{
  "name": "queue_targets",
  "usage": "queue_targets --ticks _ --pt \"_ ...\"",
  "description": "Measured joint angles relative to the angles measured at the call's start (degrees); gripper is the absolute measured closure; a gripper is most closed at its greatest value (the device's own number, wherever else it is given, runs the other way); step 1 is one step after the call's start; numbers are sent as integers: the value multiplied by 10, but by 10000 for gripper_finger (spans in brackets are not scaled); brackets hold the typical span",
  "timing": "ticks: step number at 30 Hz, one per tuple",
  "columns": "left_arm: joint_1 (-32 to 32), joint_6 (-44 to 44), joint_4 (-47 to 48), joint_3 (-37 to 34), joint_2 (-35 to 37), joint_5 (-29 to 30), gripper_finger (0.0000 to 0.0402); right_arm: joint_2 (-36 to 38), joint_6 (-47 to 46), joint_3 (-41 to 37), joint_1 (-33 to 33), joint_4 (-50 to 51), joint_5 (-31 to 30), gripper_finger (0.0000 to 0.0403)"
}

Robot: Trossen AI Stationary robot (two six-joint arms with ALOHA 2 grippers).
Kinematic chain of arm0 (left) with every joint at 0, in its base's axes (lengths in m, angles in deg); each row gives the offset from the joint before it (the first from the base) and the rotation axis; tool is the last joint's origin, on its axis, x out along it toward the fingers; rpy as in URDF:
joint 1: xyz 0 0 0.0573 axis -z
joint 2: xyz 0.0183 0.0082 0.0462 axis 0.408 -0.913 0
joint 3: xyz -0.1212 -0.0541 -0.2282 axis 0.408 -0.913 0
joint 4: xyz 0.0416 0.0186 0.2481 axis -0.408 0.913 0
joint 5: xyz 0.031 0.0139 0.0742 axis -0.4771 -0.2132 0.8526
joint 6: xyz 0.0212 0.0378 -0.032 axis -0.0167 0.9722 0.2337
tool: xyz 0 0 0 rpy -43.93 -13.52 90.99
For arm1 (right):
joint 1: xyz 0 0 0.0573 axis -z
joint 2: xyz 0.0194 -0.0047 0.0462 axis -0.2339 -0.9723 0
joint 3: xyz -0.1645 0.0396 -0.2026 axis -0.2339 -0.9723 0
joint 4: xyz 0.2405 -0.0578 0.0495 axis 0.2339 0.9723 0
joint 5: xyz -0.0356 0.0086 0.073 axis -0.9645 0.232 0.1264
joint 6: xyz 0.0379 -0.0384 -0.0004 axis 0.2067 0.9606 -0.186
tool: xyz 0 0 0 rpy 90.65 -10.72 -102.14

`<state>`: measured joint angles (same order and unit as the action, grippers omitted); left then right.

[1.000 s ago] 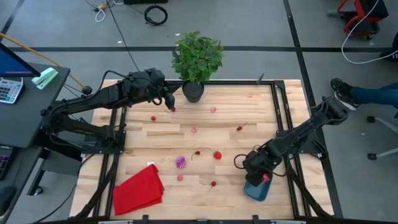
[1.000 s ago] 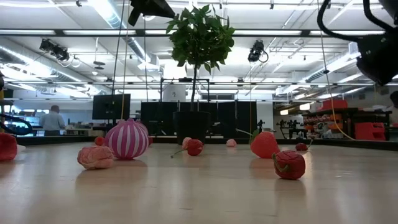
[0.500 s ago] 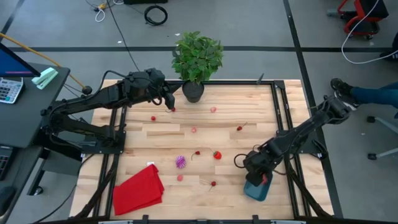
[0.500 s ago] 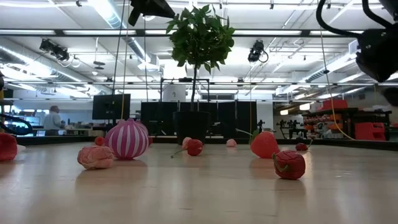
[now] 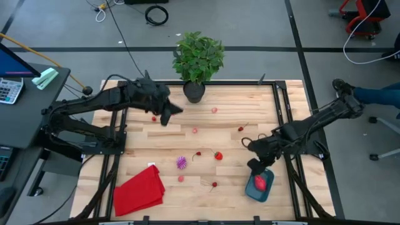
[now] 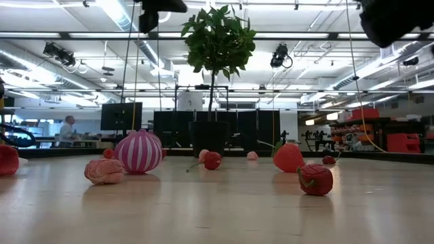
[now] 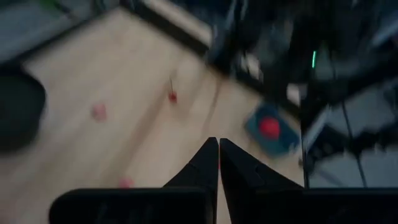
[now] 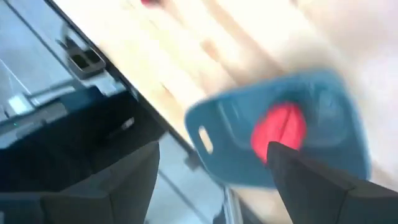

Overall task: Pick and placing Produce into tupperware
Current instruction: Put the onion into the bin

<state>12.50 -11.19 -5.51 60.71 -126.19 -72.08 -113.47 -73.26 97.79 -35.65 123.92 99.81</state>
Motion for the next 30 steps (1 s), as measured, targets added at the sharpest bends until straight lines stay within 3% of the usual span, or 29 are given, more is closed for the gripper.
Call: queue_targets --ticks 7,11,20,30 --pt "91 -32 131 -1 -23 0 300 36 80 0 43 0 -136 96" --pt "164 -78 134 0 -68 0 240 38 127 0 64 2 -185 96" --pt "252 -185 144 0 -225 32 138 32 220 0 82 6 -189 96" --pt "266 -195 103 0 -373 33 113 32 250 0 81 6 -190 96"
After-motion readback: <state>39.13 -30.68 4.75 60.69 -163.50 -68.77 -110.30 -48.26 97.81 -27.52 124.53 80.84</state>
